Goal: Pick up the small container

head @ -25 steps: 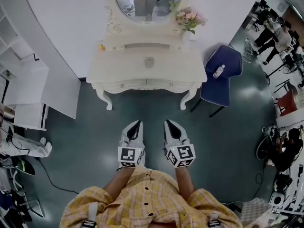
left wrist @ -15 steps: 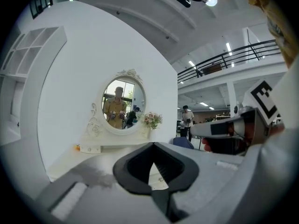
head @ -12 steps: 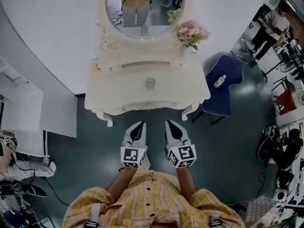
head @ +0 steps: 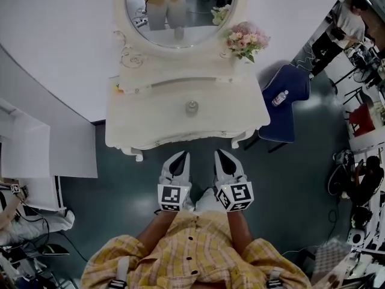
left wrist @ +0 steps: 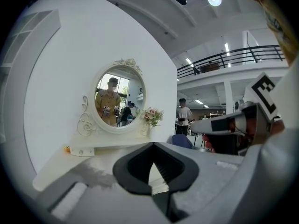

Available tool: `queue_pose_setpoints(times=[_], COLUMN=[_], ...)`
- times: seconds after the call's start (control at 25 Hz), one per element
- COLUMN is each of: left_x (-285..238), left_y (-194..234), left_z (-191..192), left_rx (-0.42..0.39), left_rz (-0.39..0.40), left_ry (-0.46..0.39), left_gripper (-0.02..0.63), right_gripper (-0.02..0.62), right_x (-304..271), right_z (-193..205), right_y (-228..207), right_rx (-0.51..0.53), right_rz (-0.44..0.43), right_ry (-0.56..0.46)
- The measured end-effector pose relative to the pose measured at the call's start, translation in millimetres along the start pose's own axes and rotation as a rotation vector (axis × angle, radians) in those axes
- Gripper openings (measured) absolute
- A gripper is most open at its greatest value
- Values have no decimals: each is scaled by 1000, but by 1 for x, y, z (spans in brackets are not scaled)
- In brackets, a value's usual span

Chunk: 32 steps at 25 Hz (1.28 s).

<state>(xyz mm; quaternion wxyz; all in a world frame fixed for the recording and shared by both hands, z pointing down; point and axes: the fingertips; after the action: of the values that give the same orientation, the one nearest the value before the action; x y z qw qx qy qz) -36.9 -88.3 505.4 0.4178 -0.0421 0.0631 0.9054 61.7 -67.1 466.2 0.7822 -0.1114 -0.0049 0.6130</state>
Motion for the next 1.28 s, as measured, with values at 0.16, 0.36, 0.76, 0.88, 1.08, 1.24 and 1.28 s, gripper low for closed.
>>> queue_pose_setpoints(times=[0.16, 0.36, 0.76, 0.88, 1.08, 1.24, 1.28], left_x=[-15, -39, -93, -107, -131, -147, -151], left_y=[6, 15, 40, 44, 53, 56, 57], left_z=[9, 16, 29, 38, 52, 69, 74], left_rx=[0, -21, -12, 5, 23, 23, 23], left_rz=[-3, -32, -87, -96, -107, -114, -118], left_ry=[24, 46, 91, 113, 158, 196, 205], left_gripper=[-3, -3, -3, -3, -3, -3, -3], right_gripper=[2, 2, 2, 2, 2, 2, 2], right_x=[-15, -35, -92, -103, -122, -135, -137], right_z=[6, 17, 24, 29, 43, 54, 57], right_y=[-11, -33, -64, -73, -87, -96, -98], right_rx=[-10, -40, -44, -47, -55, -60, -60], right_rz=[0, -11, -75, -82, -94, -105, -109], right_ry=[7, 28, 67, 84, 118, 140, 146])
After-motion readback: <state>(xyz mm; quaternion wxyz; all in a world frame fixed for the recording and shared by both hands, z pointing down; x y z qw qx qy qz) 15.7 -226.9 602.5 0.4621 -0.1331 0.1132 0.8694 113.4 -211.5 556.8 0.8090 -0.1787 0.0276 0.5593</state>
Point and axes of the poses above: the fingertips, and each gripper's own axes: x backward along the fingers, y to its left, z out of its underside, and after that the axes turned 3 degrees about -y, right-handed
